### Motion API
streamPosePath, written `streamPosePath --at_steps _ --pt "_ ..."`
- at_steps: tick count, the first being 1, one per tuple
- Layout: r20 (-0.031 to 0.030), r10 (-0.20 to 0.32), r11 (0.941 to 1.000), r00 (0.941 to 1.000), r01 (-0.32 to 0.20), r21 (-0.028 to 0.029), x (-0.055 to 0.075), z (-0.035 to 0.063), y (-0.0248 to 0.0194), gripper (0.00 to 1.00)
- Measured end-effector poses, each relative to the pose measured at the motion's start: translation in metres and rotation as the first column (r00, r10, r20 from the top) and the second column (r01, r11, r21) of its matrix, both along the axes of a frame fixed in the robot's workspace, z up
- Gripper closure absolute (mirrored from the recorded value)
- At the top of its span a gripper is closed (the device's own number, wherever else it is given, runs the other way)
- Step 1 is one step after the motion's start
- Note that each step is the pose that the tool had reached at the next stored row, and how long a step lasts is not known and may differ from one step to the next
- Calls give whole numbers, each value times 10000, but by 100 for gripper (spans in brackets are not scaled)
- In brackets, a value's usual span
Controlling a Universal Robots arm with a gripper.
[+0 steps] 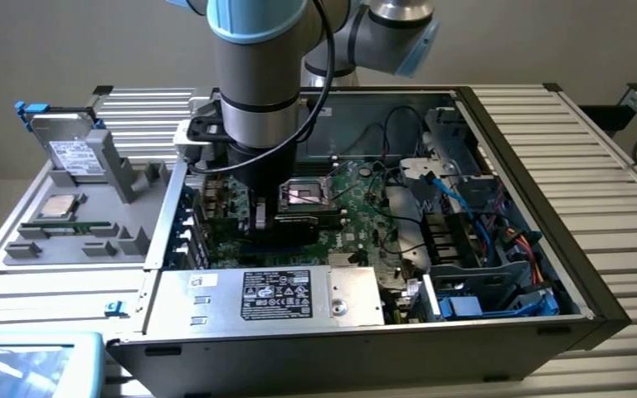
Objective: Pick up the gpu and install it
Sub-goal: 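Insert the gpu into the slot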
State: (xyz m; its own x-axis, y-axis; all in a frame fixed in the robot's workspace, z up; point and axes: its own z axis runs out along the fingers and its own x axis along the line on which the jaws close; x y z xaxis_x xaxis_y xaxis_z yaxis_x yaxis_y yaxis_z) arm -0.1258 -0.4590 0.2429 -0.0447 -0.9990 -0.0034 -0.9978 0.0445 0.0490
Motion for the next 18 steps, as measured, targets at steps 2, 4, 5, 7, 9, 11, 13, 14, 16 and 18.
streamPosePath --at_steps 2,4,5,7,9,11,13,14,16,18 --pt "-1 1 10000 10000 -1 -1 0 0 0 71" --pt "-35 1 10000 10000 -1 -2 1 1 0 71" --pt "-62 2 10000 10000 -2 -2 1 1 0 71" --pt "-97 -2 10000 10000 2 -1 0 0 0 71" --pt "-109 -3 10000 9999 3 0 0 0 0 71" --pt "-110 -4 10000 9999 4 -1 0 0 0 71" --pt "-110 -4 10000 9999 4 -1 0 0 0 71" --pt "-112 -6 10000 9999 6 -1 0 0 0 71" --pt "-118 -29 10000 9999 29 1 1 -1 -5 71" --pt "-122 -72 10000 9999 72 1 2 -3 -8 71"
